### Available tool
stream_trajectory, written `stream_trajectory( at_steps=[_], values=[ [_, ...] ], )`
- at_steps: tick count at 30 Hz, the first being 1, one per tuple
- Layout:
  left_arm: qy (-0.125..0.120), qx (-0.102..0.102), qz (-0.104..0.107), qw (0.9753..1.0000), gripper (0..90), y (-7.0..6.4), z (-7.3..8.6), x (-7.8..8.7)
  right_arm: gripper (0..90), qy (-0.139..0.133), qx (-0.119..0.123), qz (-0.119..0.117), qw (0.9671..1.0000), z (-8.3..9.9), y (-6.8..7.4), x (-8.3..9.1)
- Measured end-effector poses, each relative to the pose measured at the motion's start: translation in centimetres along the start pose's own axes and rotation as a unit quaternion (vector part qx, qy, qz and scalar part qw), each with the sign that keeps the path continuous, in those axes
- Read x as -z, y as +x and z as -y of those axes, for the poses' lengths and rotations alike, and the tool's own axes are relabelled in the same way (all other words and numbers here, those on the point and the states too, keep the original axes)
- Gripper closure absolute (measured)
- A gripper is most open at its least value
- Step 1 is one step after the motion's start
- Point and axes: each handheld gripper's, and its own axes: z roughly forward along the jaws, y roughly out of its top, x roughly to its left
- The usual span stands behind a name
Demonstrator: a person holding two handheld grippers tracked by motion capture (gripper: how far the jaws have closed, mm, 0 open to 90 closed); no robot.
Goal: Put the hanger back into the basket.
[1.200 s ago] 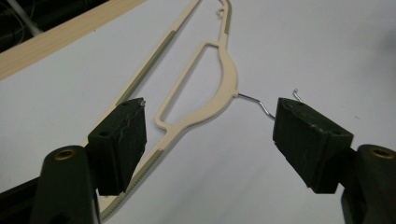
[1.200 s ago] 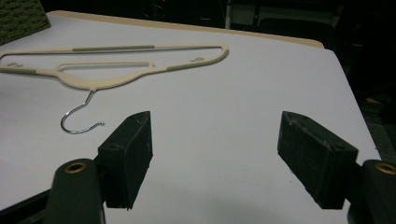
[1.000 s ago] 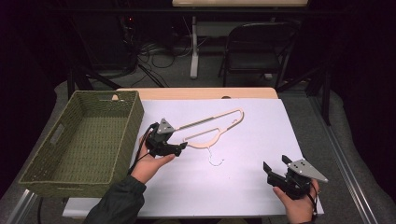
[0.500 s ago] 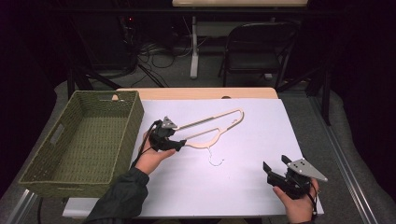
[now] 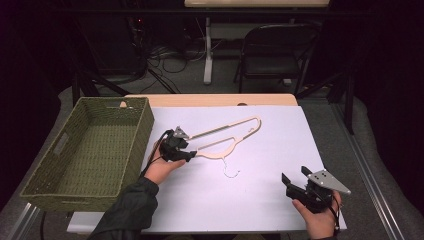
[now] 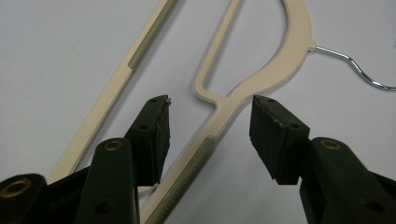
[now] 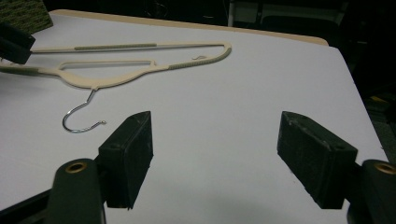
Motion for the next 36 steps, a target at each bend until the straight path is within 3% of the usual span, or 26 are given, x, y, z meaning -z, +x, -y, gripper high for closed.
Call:
stream_trajectory(
  at_steps=[13, 21, 25, 36],
  values=[
    [0.025, -0.005, 0.009, 0.9996, 57.8, 0.3, 0.5, -1.1, 27.1, 0.009, -0.004, -0.002, 0.9999, 0.0, -0.2, 0.0],
    [0.040, -0.020, 0.004, 0.9990, 58.4, 0.1, 0.5, -1.7, 27.4, 0.004, -0.005, -0.003, 1.0000, 0.0, -0.2, 0.0],
    [0.048, -0.019, 0.004, 0.9987, 63.2, 0.2, 0.6, -1.8, 27.5, 0.009, -0.005, -0.005, 0.9999, 0.0, -0.2, 0.1],
    [0.065, -0.050, 0.000, 0.9967, 72.9, -0.5, 0.5, -1.7, 27.8, 0.002, -0.008, -0.008, 0.9999, -0.1, -0.1, 0.0]
  ],
)
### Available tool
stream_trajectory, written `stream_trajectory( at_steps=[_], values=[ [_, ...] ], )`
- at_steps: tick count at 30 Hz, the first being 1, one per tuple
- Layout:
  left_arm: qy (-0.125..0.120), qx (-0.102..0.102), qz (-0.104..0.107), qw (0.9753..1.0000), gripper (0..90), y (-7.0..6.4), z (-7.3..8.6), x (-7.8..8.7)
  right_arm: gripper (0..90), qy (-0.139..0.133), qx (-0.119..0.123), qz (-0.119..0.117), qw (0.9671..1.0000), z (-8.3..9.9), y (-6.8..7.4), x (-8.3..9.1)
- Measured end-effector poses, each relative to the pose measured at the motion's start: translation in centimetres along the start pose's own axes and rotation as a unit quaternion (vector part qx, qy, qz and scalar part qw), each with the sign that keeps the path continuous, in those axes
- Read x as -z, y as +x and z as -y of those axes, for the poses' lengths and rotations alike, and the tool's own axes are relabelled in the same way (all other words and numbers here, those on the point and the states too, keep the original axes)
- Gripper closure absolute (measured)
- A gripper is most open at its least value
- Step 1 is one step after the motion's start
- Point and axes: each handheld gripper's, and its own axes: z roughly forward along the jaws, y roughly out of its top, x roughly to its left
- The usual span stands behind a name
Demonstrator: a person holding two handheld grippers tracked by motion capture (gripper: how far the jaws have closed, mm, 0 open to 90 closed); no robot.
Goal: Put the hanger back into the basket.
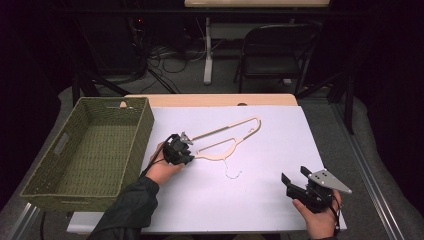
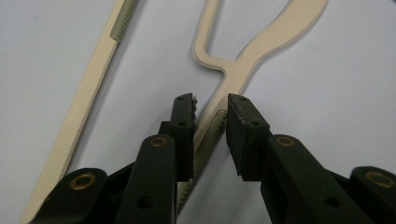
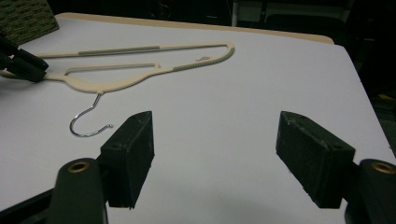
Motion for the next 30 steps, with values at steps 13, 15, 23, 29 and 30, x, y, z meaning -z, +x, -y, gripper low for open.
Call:
stream_trajectory(
  at_steps=[13, 15, 23, 29, 30],
  values=[
    [0.041, -0.057, 0.014, 0.9974, 76.6, -2.0, -0.5, 0.5, 28.1, 0.000, -0.007, 0.001, 1.0000, 0.0, -0.2, 0.0],
    [0.048, -0.064, 0.018, 0.9966, 77.1, -2.2, -0.6, 0.6, 28.1, 0.006, -0.007, -0.001, 1.0000, 0.0, -0.2, 0.1],
    [0.073, -0.071, 0.024, 0.9946, 78.1, -2.6, -0.6, 1.0, 28.1, 0.005, -0.008, 0.000, 1.0000, 0.1, -0.2, 0.1],
    [0.093, -0.075, 0.023, 0.9925, 78.9, -2.9, -0.9, 1.2, 28.1, 0.004, -0.009, 0.000, 1.0000, 0.0, -0.2, 0.1],
    [0.097, -0.074, 0.024, 0.9923, 78.9, -2.9, -0.9, 1.2, 28.1, 0.005, -0.009, 0.000, 1.0000, 0.0, -0.2, 0.1]
  ],
)
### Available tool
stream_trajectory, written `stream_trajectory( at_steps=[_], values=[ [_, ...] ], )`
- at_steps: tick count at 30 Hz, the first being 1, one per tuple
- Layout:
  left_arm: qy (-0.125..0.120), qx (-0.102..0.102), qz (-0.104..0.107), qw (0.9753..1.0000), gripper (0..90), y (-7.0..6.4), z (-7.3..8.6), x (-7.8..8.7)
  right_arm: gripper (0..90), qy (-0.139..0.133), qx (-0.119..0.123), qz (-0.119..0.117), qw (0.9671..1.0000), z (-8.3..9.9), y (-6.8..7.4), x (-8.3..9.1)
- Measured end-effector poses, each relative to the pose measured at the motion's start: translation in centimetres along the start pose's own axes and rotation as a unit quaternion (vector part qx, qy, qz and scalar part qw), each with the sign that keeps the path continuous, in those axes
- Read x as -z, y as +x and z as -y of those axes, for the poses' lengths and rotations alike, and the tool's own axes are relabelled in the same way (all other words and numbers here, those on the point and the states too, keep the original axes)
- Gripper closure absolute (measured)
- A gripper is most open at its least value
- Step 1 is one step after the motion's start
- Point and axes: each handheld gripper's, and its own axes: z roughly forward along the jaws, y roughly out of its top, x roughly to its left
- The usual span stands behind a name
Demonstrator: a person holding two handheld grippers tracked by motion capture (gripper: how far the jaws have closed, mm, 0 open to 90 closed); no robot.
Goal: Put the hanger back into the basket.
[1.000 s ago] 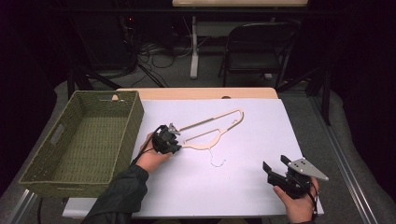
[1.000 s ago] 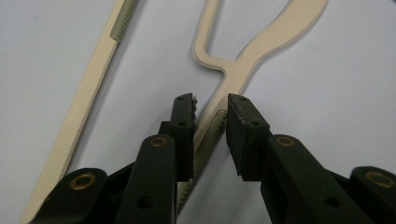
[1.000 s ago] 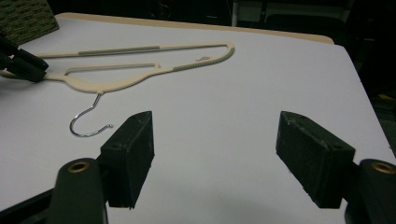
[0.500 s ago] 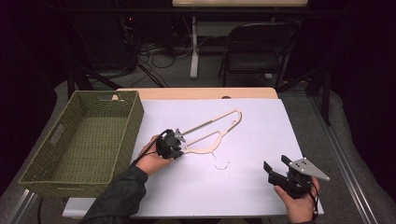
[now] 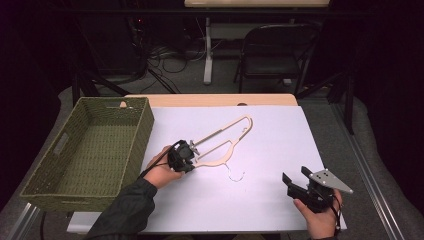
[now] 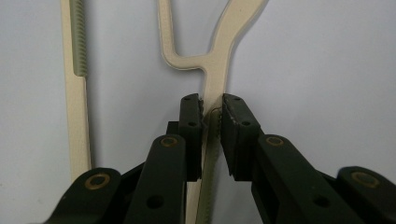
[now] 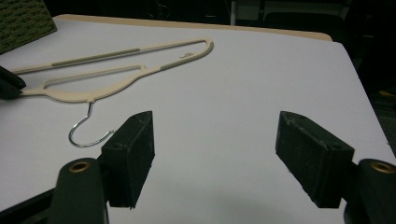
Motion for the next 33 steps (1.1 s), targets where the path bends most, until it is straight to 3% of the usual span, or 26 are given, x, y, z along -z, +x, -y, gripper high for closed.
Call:
stream_trajectory(
  at_steps=[15, 33],
  values=[
    [0.045, 0.019, 0.013, 0.9987, 79.3, -0.39, -0.38, 0.43, 28.2, 0.002, 0.000, 0.001, 1.0000, 0.02, -0.03, -0.01],
    [0.064, 0.032, 0.037, 0.9967, 77.6, 0.33, -0.82, -0.03, 28.2, 0.001, -0.002, 0.000, 1.0000, 0.02, -0.13, -0.06]
  ],
)
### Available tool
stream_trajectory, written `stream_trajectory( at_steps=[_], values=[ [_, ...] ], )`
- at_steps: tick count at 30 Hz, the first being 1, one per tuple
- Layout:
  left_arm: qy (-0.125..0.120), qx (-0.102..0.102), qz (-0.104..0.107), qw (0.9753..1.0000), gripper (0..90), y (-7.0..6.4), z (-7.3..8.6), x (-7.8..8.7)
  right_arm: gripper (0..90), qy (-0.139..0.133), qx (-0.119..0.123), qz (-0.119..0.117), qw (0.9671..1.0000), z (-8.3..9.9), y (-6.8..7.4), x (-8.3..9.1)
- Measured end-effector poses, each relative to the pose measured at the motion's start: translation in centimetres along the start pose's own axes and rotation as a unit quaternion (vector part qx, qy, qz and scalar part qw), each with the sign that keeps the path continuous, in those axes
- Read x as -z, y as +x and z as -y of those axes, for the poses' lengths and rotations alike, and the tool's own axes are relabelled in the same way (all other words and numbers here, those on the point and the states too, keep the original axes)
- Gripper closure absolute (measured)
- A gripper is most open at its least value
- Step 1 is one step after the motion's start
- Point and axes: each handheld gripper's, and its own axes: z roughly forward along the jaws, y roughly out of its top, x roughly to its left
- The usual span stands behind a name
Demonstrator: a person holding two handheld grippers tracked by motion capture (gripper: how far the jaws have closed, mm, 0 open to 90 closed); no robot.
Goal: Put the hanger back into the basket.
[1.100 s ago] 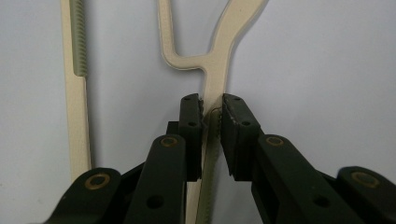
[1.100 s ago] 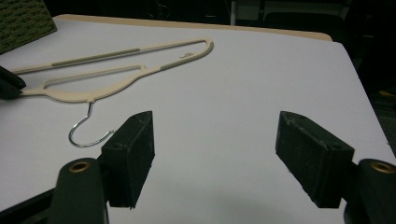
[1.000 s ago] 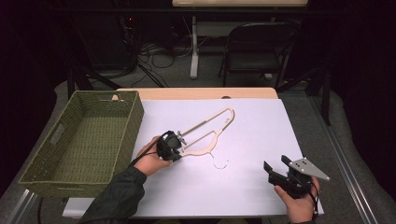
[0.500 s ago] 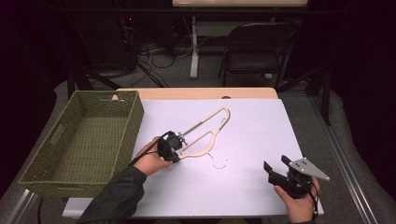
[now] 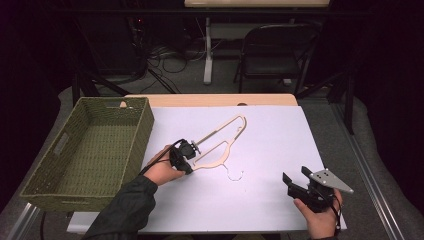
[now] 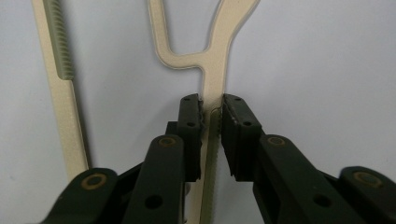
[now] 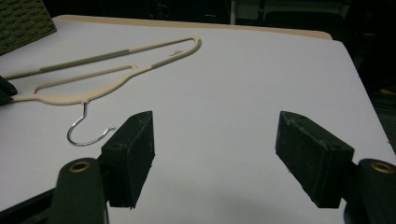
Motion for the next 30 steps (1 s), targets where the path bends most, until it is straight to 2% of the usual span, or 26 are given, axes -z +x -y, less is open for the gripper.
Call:
stream_trajectory(
  at_steps=[12, 16, 19, 23, 27, 29, 30],
  values=[
    [0.019, -0.006, 0.002, 0.9998, 77.1, 0.0, -0.5, -0.1, 28.3, -0.001, 0.001, -0.001, 1.0000, 0.0, 0.0, 0.0],
    [0.029, -0.029, -0.008, 0.9991, 79.5, -0.3, -0.7, 0.0, 28.4, -0.001, 0.001, -0.001, 1.0000, 0.0, 0.0, -0.1],
    [0.028, -0.034, -0.014, 0.9989, 80.1, -0.5, -0.7, 0.1, 28.4, 0.000, 0.000, -0.001, 1.0000, 0.0, 0.0, -0.1],
    [0.009, -0.022, -0.016, 0.9996, 80.5, -0.6, -0.6, 0.6, 28.4, 0.001, 0.001, 0.000, 1.0000, 0.0, -0.1, -0.1],
    [0.007, -0.018, -0.021, 0.9996, 80.6, -0.7, -0.5, 1.1, 28.5, 0.003, -0.001, -0.001, 1.0000, 0.0, -0.1, 0.0],
    [0.000, -0.010, -0.016, 0.9998, 80.7, -0.8, -0.5, 1.3, 28.5, 0.002, 0.001, 0.000, 1.0000, 0.0, -0.1, 0.0],
    [-0.007, -0.009, -0.022, 0.9997, 80.7, -0.9, -0.5, 1.5, 28.5, 0.002, 0.000, -0.001, 1.0000, 0.0, -0.1, 0.0]
  ],
)
